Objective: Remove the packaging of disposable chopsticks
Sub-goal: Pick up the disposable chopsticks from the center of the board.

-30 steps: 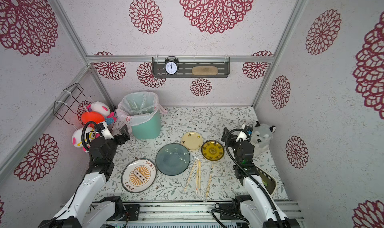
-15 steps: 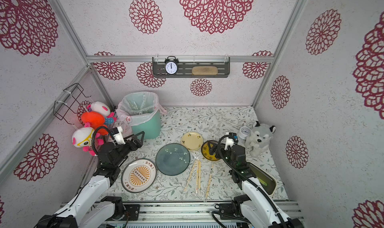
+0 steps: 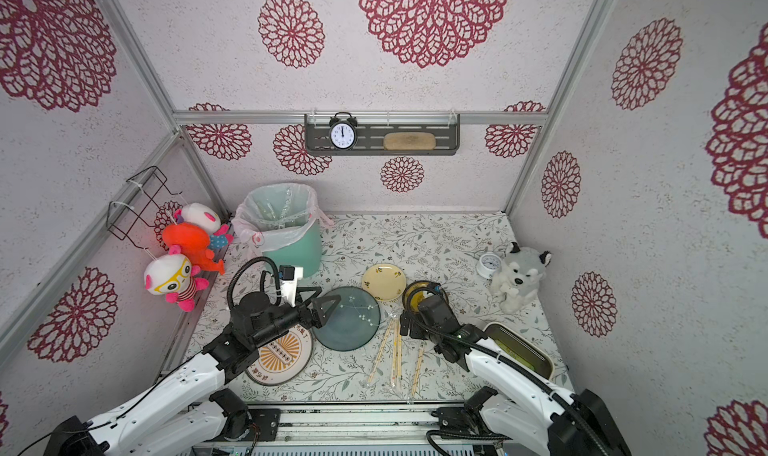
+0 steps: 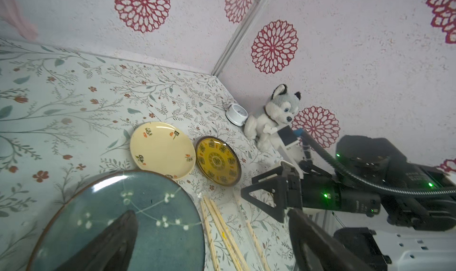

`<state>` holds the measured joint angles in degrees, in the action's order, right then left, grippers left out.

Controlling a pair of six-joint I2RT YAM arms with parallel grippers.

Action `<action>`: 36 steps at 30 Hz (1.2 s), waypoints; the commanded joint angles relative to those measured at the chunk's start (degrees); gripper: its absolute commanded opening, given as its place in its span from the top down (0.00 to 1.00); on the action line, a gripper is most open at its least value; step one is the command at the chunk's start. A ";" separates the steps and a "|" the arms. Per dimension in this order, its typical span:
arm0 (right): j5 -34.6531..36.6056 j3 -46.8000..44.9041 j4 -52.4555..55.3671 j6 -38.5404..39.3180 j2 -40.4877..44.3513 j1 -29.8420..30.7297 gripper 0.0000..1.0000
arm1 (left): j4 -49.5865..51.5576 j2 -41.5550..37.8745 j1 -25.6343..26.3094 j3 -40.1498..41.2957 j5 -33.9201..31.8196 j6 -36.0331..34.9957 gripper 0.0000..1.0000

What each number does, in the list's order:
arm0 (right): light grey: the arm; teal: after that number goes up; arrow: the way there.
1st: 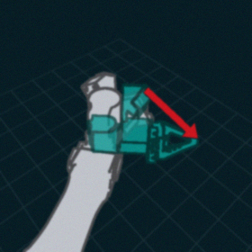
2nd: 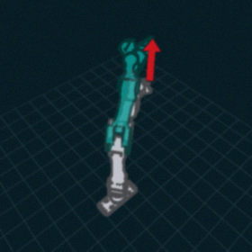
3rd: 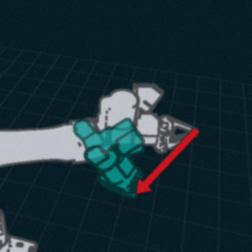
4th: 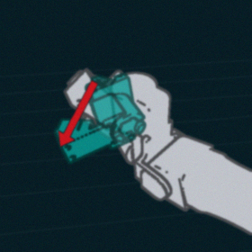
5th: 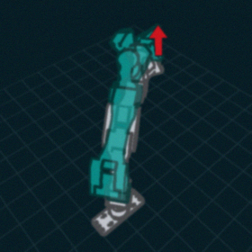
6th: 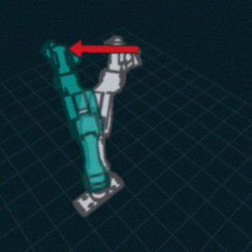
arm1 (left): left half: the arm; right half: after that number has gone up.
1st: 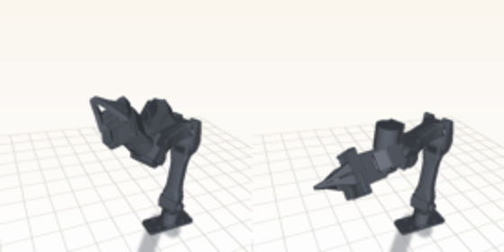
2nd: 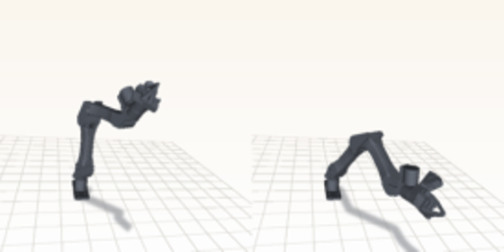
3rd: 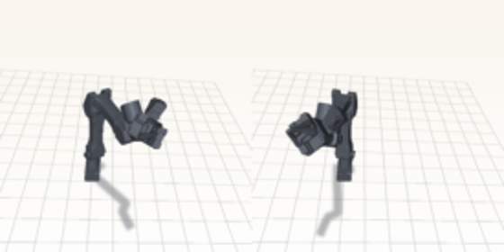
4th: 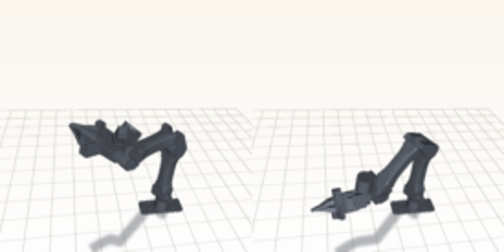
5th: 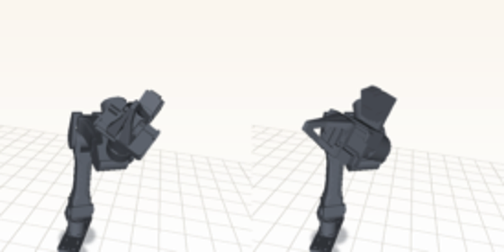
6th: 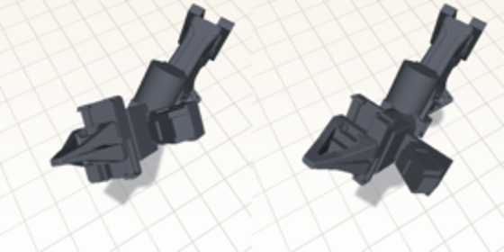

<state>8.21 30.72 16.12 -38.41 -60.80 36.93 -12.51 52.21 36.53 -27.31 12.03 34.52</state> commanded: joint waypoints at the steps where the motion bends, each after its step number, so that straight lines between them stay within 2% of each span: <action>1: 3.06 2.75 7.12 -3.63 -3.56 0.51 0.03 | 1.53 1.69 3.05 -0.50 -2.77 0.29 0.02; 4: 0.69 2.27 7.86 -5.31 -3.81 1.01 0.08 | 1.94 3.93 4.90 -1.75 -2.81 -0.54 0.02; 10: 0.84 3.71 13.81 -5.08 -7.21 1.44 0.16 | 0.05 4.84 5.83 -1.06 -4.88 0.17 0.02; 14: -2.00 1.01 11.20 -5.58 -7.21 1.45 0.27 | -1.46 5.75 5.85 -0.98 -4.89 0.19 0.02; 27: -2.08 0.59 11.48 -6.23 -10.04 1.53 0.62 | -4.09 14.62 6.36 -4.13 -2.41 0.63 0.02; 36: -5.98 -0.27 5.15 -5.00 -15.39 1.22 0.73 | -3.71 12.83 6.82 -3.20 -2.88 0.41 0.02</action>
<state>5.32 31.31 21.89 -43.75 -73.28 38.09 -14.52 66.92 42.59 -30.68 9.50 34.79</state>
